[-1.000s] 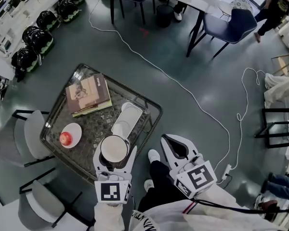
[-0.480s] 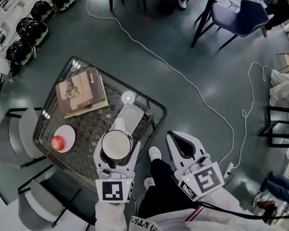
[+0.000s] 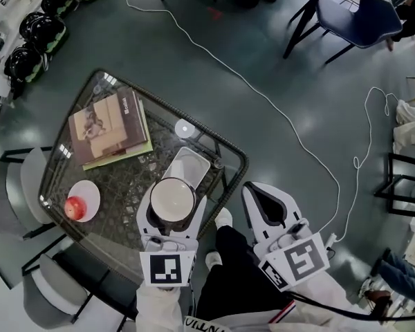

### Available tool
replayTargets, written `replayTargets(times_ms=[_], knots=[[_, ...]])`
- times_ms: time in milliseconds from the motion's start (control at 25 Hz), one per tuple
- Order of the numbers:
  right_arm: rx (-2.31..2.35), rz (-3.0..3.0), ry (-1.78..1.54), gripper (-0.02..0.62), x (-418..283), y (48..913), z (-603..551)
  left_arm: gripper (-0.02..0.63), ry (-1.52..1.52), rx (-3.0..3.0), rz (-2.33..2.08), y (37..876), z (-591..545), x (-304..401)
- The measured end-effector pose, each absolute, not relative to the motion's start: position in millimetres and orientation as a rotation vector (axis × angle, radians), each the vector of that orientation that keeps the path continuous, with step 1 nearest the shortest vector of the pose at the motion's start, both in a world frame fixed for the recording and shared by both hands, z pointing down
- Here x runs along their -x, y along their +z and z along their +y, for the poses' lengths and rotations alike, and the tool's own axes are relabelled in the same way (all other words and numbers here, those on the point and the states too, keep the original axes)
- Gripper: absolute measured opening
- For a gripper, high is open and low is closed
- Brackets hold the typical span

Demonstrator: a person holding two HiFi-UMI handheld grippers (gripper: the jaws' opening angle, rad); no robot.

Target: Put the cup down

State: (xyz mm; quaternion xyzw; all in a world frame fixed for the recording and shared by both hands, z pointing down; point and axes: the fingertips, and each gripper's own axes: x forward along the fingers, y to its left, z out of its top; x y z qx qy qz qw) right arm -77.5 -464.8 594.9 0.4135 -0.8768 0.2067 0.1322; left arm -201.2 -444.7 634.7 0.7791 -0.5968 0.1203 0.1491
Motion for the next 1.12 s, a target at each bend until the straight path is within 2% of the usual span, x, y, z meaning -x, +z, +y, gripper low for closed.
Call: replayTargets(times_ms=[1120], knots=[[-1.17,-2.489,0.685,0.006,87.3,674.7,-480.8,0.391,0.42,-2.164,-1.737,726.5,-482.4,198.2]])
